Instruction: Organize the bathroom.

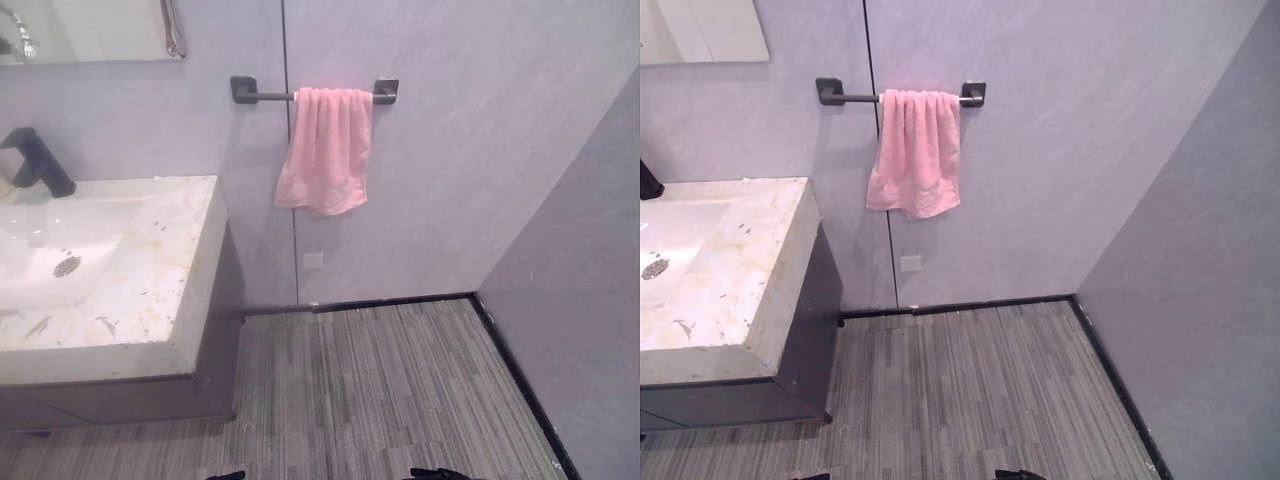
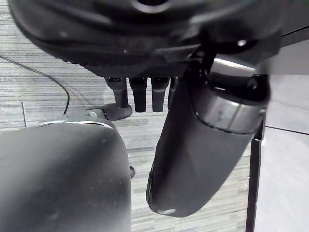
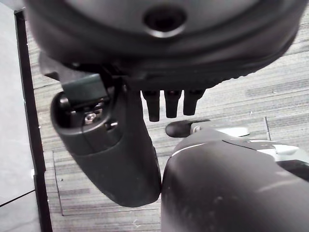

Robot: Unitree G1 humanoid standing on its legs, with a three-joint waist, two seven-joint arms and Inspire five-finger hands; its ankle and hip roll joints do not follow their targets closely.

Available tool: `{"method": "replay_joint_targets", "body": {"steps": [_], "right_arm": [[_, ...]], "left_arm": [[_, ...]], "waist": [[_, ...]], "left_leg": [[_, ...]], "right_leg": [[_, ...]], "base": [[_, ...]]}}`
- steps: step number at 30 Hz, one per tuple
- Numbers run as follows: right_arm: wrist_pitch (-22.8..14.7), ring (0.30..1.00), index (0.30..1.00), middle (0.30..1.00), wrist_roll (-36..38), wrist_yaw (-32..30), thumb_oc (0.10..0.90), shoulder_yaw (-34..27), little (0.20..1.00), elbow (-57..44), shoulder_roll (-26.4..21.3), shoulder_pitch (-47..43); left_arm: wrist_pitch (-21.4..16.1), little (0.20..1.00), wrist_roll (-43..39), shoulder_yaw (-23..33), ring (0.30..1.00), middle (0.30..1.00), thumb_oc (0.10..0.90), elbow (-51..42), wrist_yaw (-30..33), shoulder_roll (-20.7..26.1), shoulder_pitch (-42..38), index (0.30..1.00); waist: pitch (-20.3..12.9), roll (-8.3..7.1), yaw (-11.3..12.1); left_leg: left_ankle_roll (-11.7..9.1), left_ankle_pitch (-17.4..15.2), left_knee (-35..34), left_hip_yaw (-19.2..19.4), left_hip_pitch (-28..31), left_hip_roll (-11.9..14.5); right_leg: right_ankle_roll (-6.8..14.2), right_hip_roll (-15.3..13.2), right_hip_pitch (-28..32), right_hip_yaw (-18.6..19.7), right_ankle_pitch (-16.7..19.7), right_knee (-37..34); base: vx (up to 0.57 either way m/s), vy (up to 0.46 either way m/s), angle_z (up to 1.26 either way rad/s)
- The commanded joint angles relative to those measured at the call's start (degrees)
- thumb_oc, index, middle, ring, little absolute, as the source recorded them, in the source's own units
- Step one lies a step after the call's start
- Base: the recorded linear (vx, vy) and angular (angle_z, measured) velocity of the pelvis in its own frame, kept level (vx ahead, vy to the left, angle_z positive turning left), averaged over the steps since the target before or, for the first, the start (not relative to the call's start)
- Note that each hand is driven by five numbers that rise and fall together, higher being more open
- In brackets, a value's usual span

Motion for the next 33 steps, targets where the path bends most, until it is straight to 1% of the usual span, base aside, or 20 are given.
{"method": "replay_joint_targets", "body": {"steps": [1, 4, 6, 8, 13, 15, 16, 21, 22, 23, 25, 26, 27, 29, 33], "right_arm": [[4.20, 0.900, 0.900, 0.900, -0.62, 1.46, 0.800, 2.78, 0.900, 4.14, 0.65, 2.13], [4.13, 0.900, 0.900, 0.900, -0.65, 1.36, 0.800, 2.72, 0.900, 4.23, 0.74, 2.12], [4.07, 0.900, 0.900, 0.900, -0.42, 1.34, 0.800, 2.66, 0.900, 4.24, 0.69, 2.20], [4.13, 0.900, 0.900, 0.900, -0.45, 1.49, 0.800, 2.47, 0.900, 4.40, 0.64, 2.01], [4.09, 0.900, 0.900, 0.900, 0.24, 0.20, 0.800, 2.55, 0.900, 4.41, 0.64, 2.03], [5.53, 0.900, 0.900, 0.900, 0.13, -0.15, 0.800, 2.56, 0.900, 4.36, 0.68, 1.97], [6.68, 0.900, 0.900, 0.900, 0.03, -1.39, 0.800, 2.60, 0.900, 4.43, 0.78, 2.00], [8.69, 0.900, 0.900, 0.900, 0.57, -3.22, 0.800, 2.46, 0.900, 4.64, 0.74, 2.12], [11.13, 0.900, 0.900, 0.900, 2.45, -3.16, 0.800, 2.30, 0.900, 4.70, 0.78, 2.08], [12.16, 0.900, 0.900, 0.900, 6.11, -3.45, 0.800, 1.81, 0.900, 5.15, 0.85, 2.04], [12.44, 0.900, 0.900, 0.900, 6.98, -3.36, 0.800, 1.00, 0.900, 5.30, 0.76, 1.89], [12.74, 0.900, 0.900, 0.900, 4.46, -2.50, 0.800, 0.67, 0.900, 5.38, 0.60, 1.78], [12.93, 0.900, 0.900, 0.900, 3.57, -2.07, 0.800, 0.68, 0.900, 5.66, 0.50, 1.68], [13.34, 0.900, 0.900, 0.900, 4.12, -2.48, 0.800, 0.84, 0.900, 5.74, 0.50, 1.62], [11.96, 0.900, 0.900, 0.900, 2.11, -3.33, 0.800, 0.90, 0.900, 5.65, 0.42, 1.65]], "left_arm": [[-1.21, 0.900, 0.70, -0.28, 0.900, 0.900, 0.800, 2.08, 0.57, -0.06, -3.31, 0.900], [-1.23, 0.900, -0.98, -0.09, 0.900, 0.900, 0.800, 1.90, 0.71, -0.25, -3.29, 0.900], [-0.02, 0.900, -1.74, 0.19, 0.900, 0.900, 0.800, 1.62, 0.17, -0.25, -3.34, 0.900], [-0.30, 0.900, -0.13, 0.33, 0.900, 0.900, 0.800, 1.94, 0.19, -0.42, -3.33, 0.900], [-0.06, 0.900, -0.45, 0.09, 0.900, 0.900, 0.800, 2.12, 0.26, -0.51, -3.20, 0.900], [0.27, 0.900, -0.48, 0.05, 0.900, 0.900, 0.800, 2.23, 0.50, -0.62, -3.28, 0.900], [0.61, 0.900, -1.00, 0.09, 0.900, 0.900, 0.800, 2.33, 0.67, -0.60, -3.37, 0.900], [1.48, 0.900, -1.93, 0.45, 0.900, 0.900, 0.800, 2.51, 1.32, -0.78, -3.43, 0.900], [1.78, 0.900, -2.23, 0.55, 0.900, 0.900, 0.800, 2.58, 1.57, -0.98, -3.39, 0.900], [2.43, 0.900, -2.62, 0.64, 0.900, 0.900, 0.800, 2.48, 1.42, -1.01, -3.38, 0.900], [2.96, 0.900, -2.73, 0.88, 0.900, 0.900, 0.800, 2.54, 1.26, -1.00, -3.39, 0.900], [3.09, 0.900, -2.31, 1.21, 0.900, 0.900, 0.800, 2.73, 1.09, -1.04, -3.30, 0.900], [3.18, 0.900, -2.00, 1.32, 0.900, 0.900, 0.800, 2.97, 1.03, -1.05, -3.33, 0.900], [3.16, 0.900, -1.83, 1.36, 0.900, 0.900, 0.800, 3.13, 1.06, -1.05, -3.30, 0.900], [3.66, 0.900, -1.75, 1.42, 0.900, 0.900, 0.800, 3.20, 1.24, -0.94, -3.19, 0.900]], "waist": [[1.80, 3.48, -0.20], [1.83, 3.53, -0.17], [1.84, 3.52, -0.11], [1.87, 3.46, -0.05], [2.01, 3.44, -0.04], [2.05, 3.43, -0.10], [2.02, 3.42, -0.13], [2.09, 3.46, -0.20], [2.14, 3.45, -0.19], [2.20, 3.43, -0.08], [2.35, 3.46, -0.02], [2.36, 3.50, -0.02], [2.33, 3.48, -0.02], [2.37, 3.46, -0.03], [2.40, 3.38, -0.01]], "left_leg": [[0.63, -2.13, 0.14, -0.02, -1.59, -1.23], [0.62, -2.11, 0.14, -0.06, -1.62, -1.25], [0.68, -2.27, 0.14, -0.04, -1.49, -1.32], [0.56, -2.10, 0.17, -0.04, -1.65, -1.24], [0.63, -2.09, 0.14, -0.04, -1.75, -1.27], [0.68, -2.16, 0.15, -0.02, -1.65, -1.31], [0.72, -2.19, 0.17, -0.03, -1.62, -1.37], [0.82, -2.28, 0.16, 0.08, -1.40, -1.46], [0.87, -2.31, 0.17, 0.13, -1.35, -1.51], [0.91, -2.33, 0.22, 0.20, -1.29, -1.54], [0.99, -2.42, 0.24, 0.03, -1.18, -1.60], [1.06, -2.45, 0.19, 0.01, -1.08, -1.64], [1.09, -2.44, 0.20, 0.10, -1.05, -1.67], [1.14, -2.47, 0.23, 0.18, -1.01, -1.73], [1.44, -2.82, 0.42, 0.64, -0.85, -1.92]], "right_leg": [[3.74, 1.16, -2.88, -3.95, -5.42, 7.95], [3.75, 1.14, -2.91, -3.92, -5.44, 8.03], [3.77, 1.12, -2.73, -3.96, -5.45, 7.85], [3.72, 1.15, -2.94, -3.92, -5.39, 8.02], [3.70, 1.14, -2.93, -3.85, -5.36, 7.94], [3.72, 1.12, -2.96, -3.78, -5.36, 8.03], [3.76, 1.08, -3.03, -3.77, -5.36, 8.13], [3.83, 0.92, -2.93, -3.87, -5.33, 8.14], [3.87, 0.86, -3.00, -3.83, -5.33, 8.27], [3.90, 0.75, -2.98, -3.84, -5.27, 8.26], [3.93, 0.75, -2.96, -3.76, -5.38, 8.48], [3.99, 0.74, -3.08, -3.63, -5.38, 8.70], [4.02, 0.65, -3.18, -3.55, -5.32, 8.80], [4.06, 0.59, -3.25, -3.46, -5.30, 8.93], [4.43, 0.15, -3.63, -3.37, -5.35, 9.59]], "base": [[0.00, 0.000, 0.00], [0.00, 0.000, 0.00], [0.00, 0.000, 0.00], [0.00, 0.000, 0.00], [0.00, 0.000, 0.00], [0.00, 0.000, 0.00], [0.00, 0.000, 0.00], [0.00, 0.000, 0.00], [0.03, 0.038, 0.00], [0.02, 0.032, 0.01], [0.01, 0.016, 0.00], [0.03, 0.041, 0.00], [0.02, 0.036, -0.01], [0.03, 0.047, -0.01], [0.03, 0.052, -0.01]]}}
